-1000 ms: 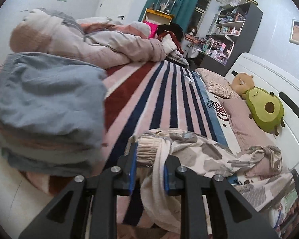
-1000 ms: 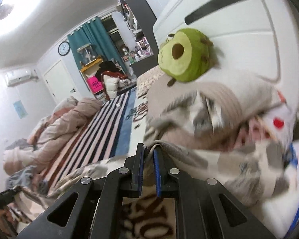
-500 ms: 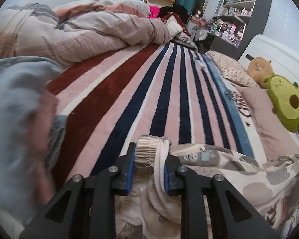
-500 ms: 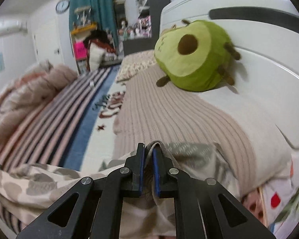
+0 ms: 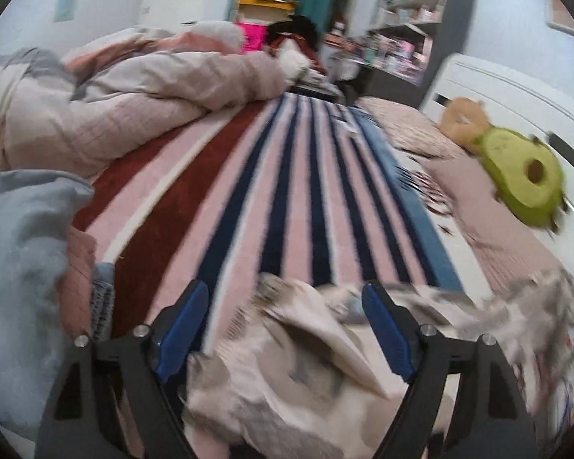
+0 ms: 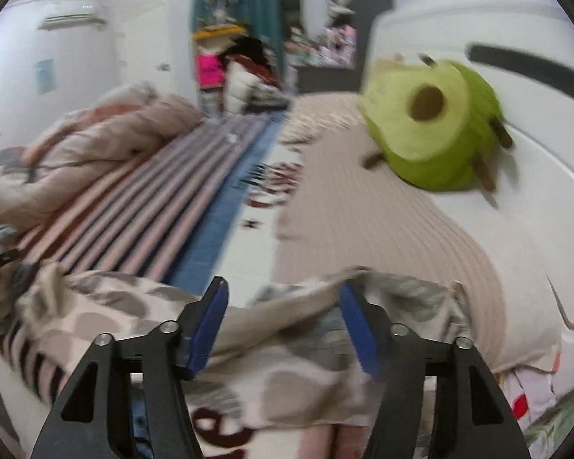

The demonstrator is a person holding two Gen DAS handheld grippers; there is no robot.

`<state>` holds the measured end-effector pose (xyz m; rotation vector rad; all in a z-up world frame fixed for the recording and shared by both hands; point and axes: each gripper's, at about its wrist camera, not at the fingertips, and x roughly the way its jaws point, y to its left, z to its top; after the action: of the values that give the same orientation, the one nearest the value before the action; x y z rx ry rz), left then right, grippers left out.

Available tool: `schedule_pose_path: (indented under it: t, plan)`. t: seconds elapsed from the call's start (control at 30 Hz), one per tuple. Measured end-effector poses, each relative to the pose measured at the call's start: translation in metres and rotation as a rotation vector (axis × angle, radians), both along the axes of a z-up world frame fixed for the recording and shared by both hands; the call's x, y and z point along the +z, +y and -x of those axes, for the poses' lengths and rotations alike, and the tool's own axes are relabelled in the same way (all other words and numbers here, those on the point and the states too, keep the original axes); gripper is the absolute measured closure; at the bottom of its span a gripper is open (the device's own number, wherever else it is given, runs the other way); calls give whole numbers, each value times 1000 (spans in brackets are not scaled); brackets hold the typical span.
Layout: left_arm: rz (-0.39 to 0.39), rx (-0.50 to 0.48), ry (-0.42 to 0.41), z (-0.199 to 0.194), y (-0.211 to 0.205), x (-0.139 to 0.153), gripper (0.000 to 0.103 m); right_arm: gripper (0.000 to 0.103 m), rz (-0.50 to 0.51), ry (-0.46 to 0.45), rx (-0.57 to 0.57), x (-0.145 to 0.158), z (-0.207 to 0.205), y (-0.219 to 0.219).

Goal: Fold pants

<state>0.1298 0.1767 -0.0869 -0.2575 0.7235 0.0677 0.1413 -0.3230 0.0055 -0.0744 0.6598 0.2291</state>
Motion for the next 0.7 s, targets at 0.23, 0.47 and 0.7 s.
schedule_pose_path:
  t: [0.23,0.47,0.7]
  plan:
    - [135,-126,111,0,-33,-43,23,44,13,119,390,-50,-2,106]
    - [239,-208,180,-20,-55,-79,31,45,176,255,605,-130,-15,176]
    - [154,-220,223,-45,-68,-92,95,100,385,202,567,-153,-19,187]
